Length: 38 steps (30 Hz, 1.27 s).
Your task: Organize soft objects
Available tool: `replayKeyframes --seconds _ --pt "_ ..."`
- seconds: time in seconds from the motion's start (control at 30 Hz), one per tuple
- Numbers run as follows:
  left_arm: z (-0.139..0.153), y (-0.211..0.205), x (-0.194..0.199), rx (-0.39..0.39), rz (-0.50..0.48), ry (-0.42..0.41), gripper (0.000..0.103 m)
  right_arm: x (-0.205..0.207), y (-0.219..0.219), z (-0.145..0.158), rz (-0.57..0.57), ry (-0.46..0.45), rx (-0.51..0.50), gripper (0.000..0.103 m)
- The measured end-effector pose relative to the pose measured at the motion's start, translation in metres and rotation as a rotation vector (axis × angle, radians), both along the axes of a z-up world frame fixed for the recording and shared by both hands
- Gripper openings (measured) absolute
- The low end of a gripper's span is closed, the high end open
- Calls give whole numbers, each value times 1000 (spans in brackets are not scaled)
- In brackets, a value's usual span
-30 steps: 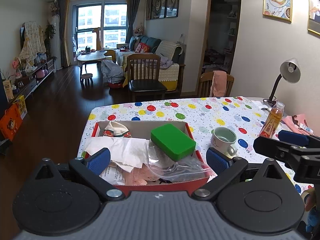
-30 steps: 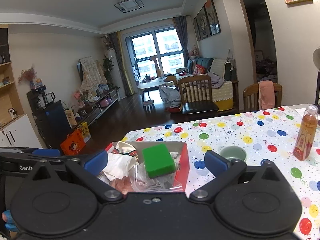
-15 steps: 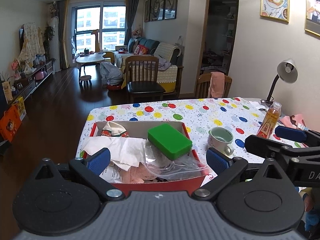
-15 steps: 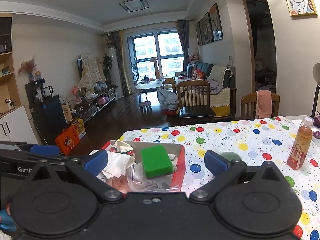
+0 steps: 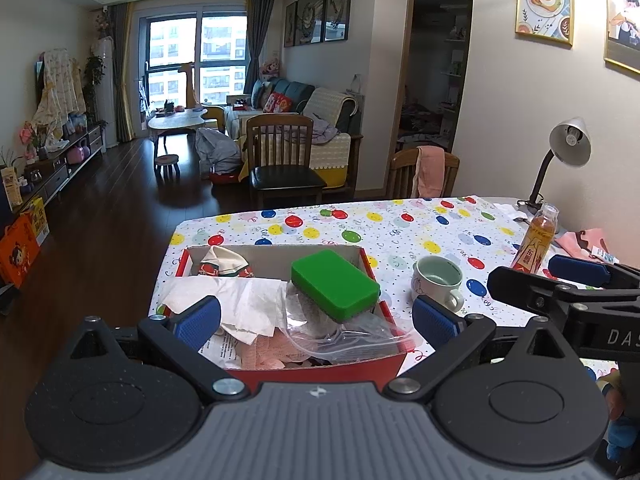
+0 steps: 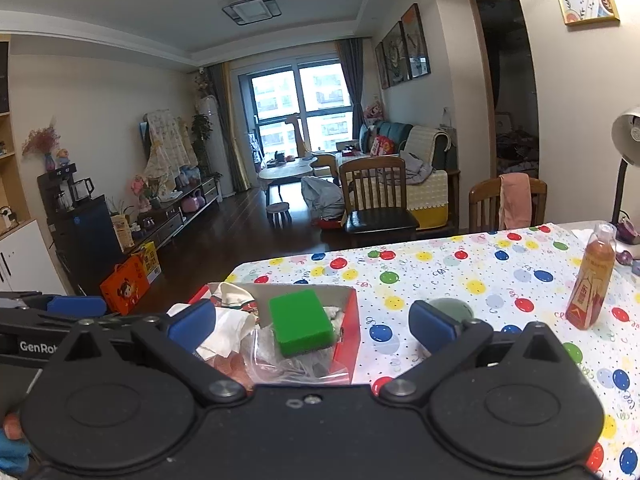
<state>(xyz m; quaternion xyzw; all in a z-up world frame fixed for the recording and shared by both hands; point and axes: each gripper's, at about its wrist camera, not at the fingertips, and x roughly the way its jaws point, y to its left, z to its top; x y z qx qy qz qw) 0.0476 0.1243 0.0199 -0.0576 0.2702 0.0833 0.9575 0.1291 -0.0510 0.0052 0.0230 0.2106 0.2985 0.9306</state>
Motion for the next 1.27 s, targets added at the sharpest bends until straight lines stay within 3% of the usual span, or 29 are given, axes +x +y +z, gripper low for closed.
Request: replayKeyframes --seconds 0.6,1.27 --pt "5 3 -6 -11 1 -53 103 -4 -7 -2 -49 5 -9 103" --pt "-1 3 -4 -23 -1 -26 103 -4 -4 -1 -40 12 -19 103"
